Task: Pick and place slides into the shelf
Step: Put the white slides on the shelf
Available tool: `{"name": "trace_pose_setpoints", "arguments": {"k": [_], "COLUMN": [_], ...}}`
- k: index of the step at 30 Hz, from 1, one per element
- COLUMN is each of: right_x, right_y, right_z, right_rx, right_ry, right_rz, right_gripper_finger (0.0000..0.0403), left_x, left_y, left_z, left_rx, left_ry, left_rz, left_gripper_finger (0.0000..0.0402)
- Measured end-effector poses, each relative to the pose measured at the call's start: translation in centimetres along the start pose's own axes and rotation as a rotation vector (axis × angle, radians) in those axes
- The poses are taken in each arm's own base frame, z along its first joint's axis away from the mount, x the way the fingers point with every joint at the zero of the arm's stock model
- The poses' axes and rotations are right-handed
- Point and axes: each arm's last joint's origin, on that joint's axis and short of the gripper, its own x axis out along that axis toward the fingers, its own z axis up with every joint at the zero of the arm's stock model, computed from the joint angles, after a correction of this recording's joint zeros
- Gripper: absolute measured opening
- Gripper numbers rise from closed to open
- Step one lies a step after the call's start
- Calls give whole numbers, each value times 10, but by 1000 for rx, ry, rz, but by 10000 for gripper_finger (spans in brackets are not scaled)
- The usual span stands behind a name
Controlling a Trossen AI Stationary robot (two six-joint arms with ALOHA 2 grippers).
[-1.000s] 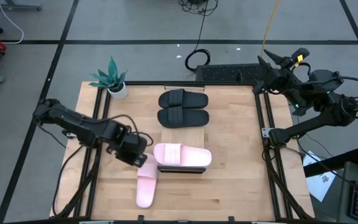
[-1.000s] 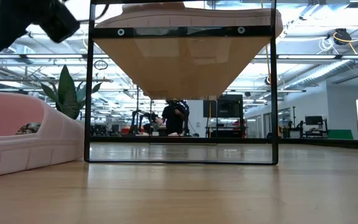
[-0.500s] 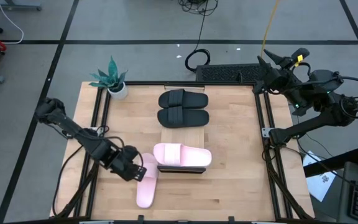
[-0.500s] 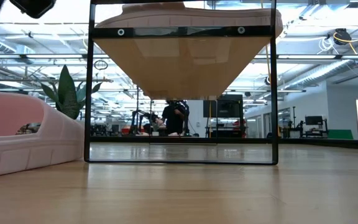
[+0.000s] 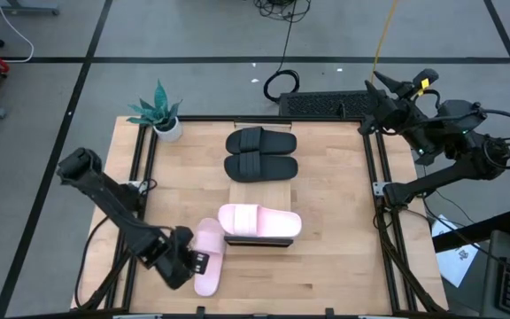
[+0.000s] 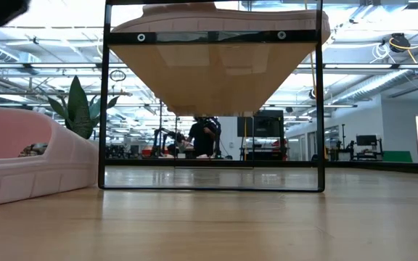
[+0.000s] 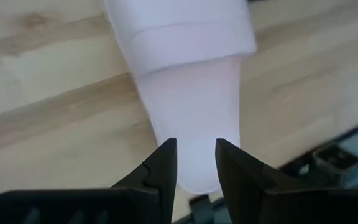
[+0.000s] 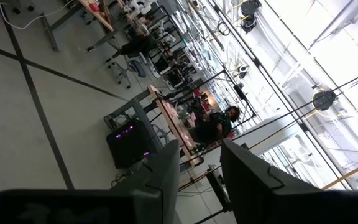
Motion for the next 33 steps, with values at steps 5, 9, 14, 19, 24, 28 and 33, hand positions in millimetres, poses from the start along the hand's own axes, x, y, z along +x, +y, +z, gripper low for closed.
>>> {"name": "trace_pose_setpoints", "arguments": {"k": [5, 9, 14, 19, 24, 28, 33], "right_x": [0, 0, 0, 0, 0, 0, 0], "right_y": [1, 1, 1, 1, 1, 1, 1], "right_z": [0, 0, 0, 0, 0, 0, 1], "right_rx": [-2, -1, -1, -1, -1, -1, -1], "right_ry": [0, 0, 0, 0, 0, 0, 0], "right_rz": [1, 1, 1, 1, 1, 0, 1], "right_gripper_finger": [109, 109, 109, 109, 109, 109, 109], "left_x": [-3, 3, 13, 21, 26, 26, 27], "left_y": [6, 10, 15, 21, 22, 20, 19], "left_z": [-13, -16, -13, -11, -14, -18, -18], "left_rx": [-56, -35, -4, 11, -2, 0, 9], "left_ry": [-48, -70, -210, -272, -282, -263, -262], "left_rz": [-57, -16, 14, 86, 97, 52, 46], "left_gripper_finger": [108, 108, 108, 108, 108, 108, 108]}}
